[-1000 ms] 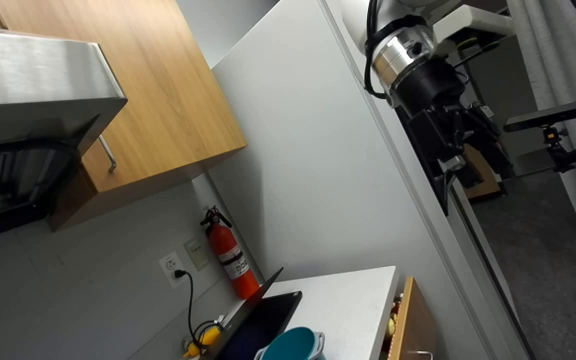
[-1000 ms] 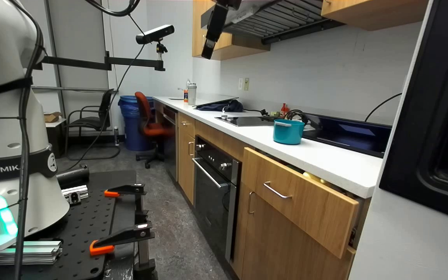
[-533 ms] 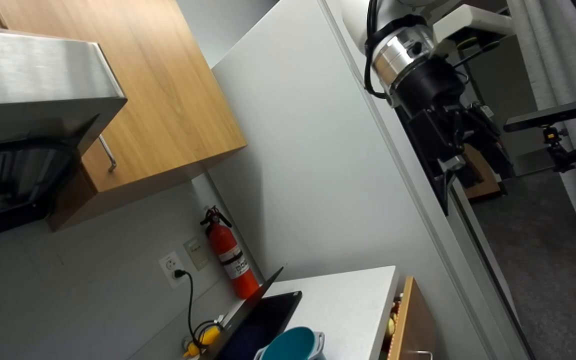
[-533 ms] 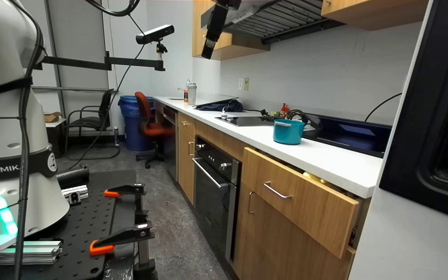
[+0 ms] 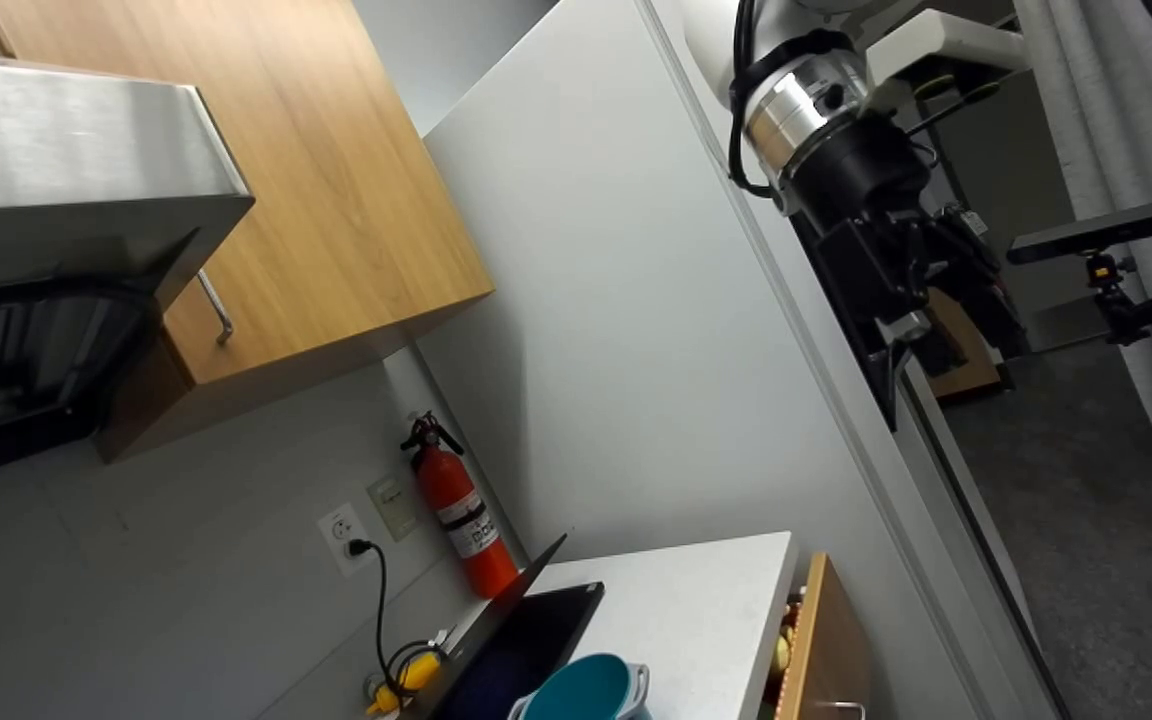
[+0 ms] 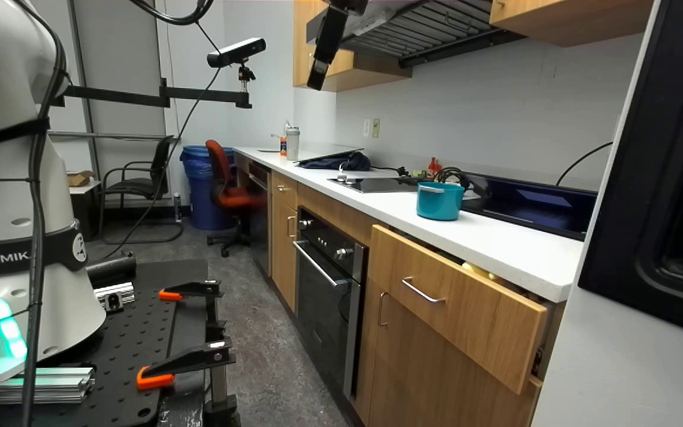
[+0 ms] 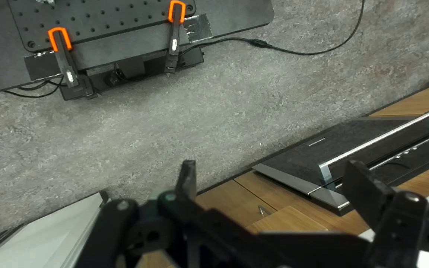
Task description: Open the top drawer of the cabinet to the right.
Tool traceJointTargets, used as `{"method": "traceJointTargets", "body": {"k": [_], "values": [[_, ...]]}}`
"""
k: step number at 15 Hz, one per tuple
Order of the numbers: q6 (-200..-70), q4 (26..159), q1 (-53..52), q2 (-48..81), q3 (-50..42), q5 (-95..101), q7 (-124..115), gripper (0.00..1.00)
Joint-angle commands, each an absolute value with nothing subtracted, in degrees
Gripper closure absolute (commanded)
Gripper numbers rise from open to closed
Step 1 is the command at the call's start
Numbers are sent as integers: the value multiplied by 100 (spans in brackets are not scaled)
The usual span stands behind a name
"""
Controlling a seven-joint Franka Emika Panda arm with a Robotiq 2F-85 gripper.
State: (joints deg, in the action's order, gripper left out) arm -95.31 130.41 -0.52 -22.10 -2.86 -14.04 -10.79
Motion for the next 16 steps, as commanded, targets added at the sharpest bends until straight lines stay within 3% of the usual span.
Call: {"method": "traceJointTargets", "body": {"k": [1, 16], "values": [[-9536, 13008, 67, -2183, -185, -1408, -1037, 0], [-10419, 12952, 80, -1283, -45, -460, -1028, 0]]}}
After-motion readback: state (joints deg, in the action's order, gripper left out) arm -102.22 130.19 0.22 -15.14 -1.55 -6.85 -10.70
